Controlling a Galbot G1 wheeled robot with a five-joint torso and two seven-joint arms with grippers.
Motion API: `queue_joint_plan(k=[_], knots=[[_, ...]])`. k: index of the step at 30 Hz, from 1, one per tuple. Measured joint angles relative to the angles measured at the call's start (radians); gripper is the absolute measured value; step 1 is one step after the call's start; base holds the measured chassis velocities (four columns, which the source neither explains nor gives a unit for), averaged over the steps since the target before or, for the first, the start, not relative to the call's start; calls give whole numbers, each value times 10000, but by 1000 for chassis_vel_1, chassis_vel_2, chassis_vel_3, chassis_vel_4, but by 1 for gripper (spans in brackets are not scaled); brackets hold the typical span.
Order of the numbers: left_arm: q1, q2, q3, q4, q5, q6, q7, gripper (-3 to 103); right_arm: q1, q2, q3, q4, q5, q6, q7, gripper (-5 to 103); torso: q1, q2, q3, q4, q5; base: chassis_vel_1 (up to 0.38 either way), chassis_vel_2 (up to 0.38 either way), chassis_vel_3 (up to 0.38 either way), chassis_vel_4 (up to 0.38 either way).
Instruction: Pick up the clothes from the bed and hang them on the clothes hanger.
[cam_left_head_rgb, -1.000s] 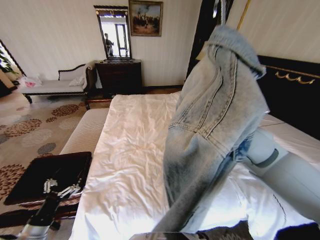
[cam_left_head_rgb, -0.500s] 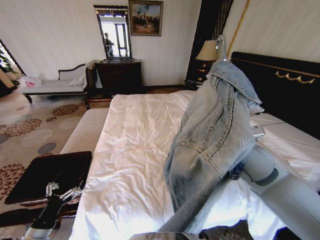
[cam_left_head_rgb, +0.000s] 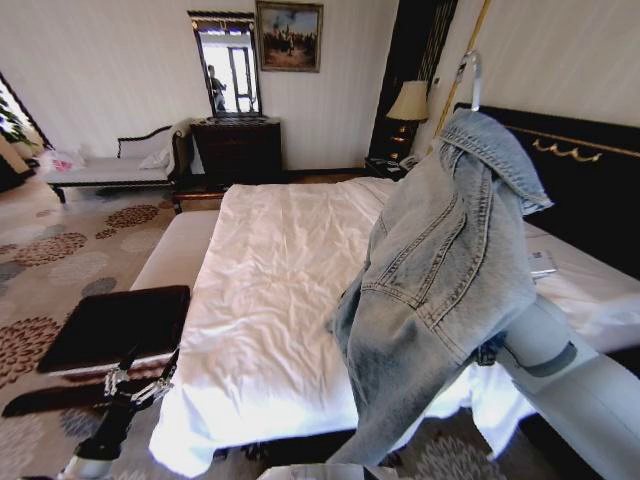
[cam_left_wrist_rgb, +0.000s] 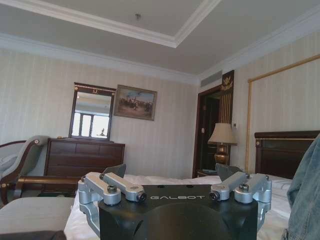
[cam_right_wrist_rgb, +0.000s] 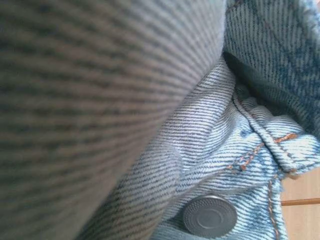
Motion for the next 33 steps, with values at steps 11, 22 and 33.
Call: queue_joint_plan(k=[11, 22, 33], knots=[[-81, 26, 18, -140, -74, 46, -158, 100, -455, 110, 591, 3, 50, 25, 25, 20, -2, 2, -2, -1, -3, 314, -305, -312, 303], [-69, -4, 96, -143, 11, 46, -15, 100, -581, 89, 1145, 96, 295, 47, 86, 20, 4, 1, 0, 0, -1, 278, -288, -282, 291], [-41, -27, 200, -150, 97, 28, 29, 100, -1074, 272, 1766, 236, 386, 56, 134, 20, 4, 1, 0, -2, -2, 293, -283, -289, 288]])
